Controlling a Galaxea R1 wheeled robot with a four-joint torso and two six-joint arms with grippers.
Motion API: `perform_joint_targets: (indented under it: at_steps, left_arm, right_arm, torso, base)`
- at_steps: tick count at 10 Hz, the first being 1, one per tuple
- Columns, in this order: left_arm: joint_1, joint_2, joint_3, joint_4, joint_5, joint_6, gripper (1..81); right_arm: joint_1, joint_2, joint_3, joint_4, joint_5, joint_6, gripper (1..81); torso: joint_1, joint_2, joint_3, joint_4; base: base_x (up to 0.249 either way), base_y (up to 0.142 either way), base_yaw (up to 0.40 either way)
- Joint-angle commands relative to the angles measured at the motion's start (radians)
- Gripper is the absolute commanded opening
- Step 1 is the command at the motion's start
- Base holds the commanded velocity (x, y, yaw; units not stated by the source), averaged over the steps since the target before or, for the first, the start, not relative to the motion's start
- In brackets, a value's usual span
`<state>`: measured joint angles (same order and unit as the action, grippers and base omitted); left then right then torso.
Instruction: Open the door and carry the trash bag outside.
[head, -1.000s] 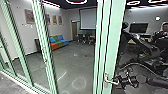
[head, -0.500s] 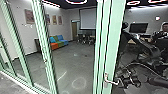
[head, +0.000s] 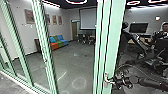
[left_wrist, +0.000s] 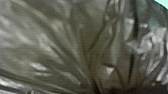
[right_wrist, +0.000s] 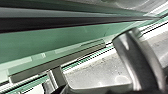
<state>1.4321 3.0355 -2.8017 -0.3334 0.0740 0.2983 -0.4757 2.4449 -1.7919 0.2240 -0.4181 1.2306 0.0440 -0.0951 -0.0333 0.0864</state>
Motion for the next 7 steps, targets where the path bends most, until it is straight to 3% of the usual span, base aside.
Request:
perform_joint_targets:
  at_steps: [1, 7]
  left_arm:
    - [-0.066, -0.006, -0.001, -0.007, 0.056, 0.001, 1.0]
    - [-0.065, -0.004, -0.002, -0.006, 0.055, 0.001, 1.0]
  right_arm:
    - [0.105, -0.004, -0.01, 0.008, -0.031, 0.003, 81.1]
    - [0.036, 0.03, -0.042, 0.005, -0.019, 0.024, 81.1]
  torso:
    - [0.0, 0.0, 0.0, 0.0]
    - [0.0, 0.0, 0.0, 0.0]
  base:
    - [0.0, 0.0, 0.0]
    - [0.0, 0.0, 0.0]
